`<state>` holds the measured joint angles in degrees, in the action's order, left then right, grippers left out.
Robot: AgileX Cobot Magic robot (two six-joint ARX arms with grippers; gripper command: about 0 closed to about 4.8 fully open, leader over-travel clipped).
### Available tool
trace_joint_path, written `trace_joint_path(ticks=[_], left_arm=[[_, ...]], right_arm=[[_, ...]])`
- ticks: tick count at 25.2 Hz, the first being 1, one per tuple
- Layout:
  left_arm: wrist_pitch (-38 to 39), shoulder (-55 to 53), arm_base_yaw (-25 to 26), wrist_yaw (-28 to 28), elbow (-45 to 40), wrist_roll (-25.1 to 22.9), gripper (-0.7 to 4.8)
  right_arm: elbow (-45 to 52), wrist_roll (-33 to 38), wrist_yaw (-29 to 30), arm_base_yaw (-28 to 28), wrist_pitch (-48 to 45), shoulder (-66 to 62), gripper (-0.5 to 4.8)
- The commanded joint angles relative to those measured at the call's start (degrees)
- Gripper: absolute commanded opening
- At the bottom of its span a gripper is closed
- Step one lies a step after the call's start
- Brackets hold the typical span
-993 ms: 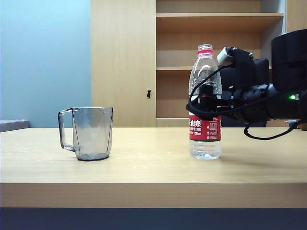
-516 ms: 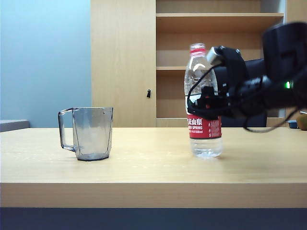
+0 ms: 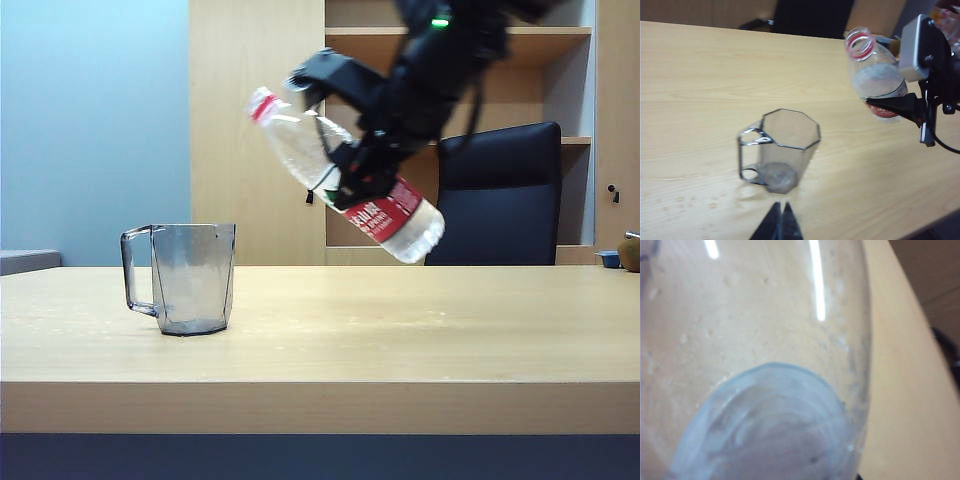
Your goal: Pick up the mineral water bottle on the table and pour water into the mug until it's half full.
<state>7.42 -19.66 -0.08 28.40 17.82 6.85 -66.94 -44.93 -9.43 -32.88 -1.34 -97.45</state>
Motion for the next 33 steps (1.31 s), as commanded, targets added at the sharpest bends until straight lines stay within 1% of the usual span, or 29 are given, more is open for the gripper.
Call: trace_joint_path(ticks=[1, 2, 3, 6, 9, 12, 14, 16, 18, 25, 33], left_arm=[[-0.9, 0.0, 0.0, -3.4, 0.3, -0.4, -0.02], [-0.9, 0.0, 0.0, -3.5, 0.3, -0.4, -0.02], [-0.9, 0.0, 0.0, -3.6, 0.3, -0.4, -0.02], [-0.9, 0.0, 0.0, -4.0, 0.3, -0.4, -0.02], [-0.9, 0.0, 0.0, -4.4, 0.3, -0.4, -0.02], [-0.9, 0.0, 0.0, -4.4, 0.3, -0.4, -0.02], [-0.8, 0.0, 0.0, -4.4, 0.3, -0.4, -0.02], [-0.8, 0.0, 0.0, -4.4, 0.3, -0.4, -0.02], [-0.8, 0.0, 0.0, -4.4, 0.3, -0.4, -0.02], [-0.7, 0.0, 0.0, -4.4, 0.3, -0.4, -0.02], [-0.7, 0.0, 0.0, -4.4, 0.3, -0.4, -0.02]], right_arm=[[-7.6, -9.0, -11.9, -3.0, 4.4, -5.1, 2.34], [-9.0, -9.9, -14.1, -3.6, 5.3, -6.3, 2.35], [-10.6, -12.4, -16.6, -4.3, 6.0, -8.0, 2.42], [-11.6, -20.4, -20.0, -5.9, 5.8, -9.7, 2.43], [-11.6, -23.3, -20.9, -6.5, 5.7, -9.7, 2.43], [-11.6, -25.4, -24.3, -7.0, 3.9, -9.7, 2.43], [-11.7, -28.8, -25.7, -7.5, 3.6, -9.7, 2.43], [-11.9, -30.9, -28.1, -7.8, 2.8, -9.7, 2.43], [-11.9, -33.0, -29.2, -8.2, 2.2, -9.7, 2.43], [-11.9, -37.3, -33.0, -9.7, -1.3, -9.7, 2.43], [-11.9, -37.3, -33.1, -10.4, -1.4, -9.7, 2.43]])
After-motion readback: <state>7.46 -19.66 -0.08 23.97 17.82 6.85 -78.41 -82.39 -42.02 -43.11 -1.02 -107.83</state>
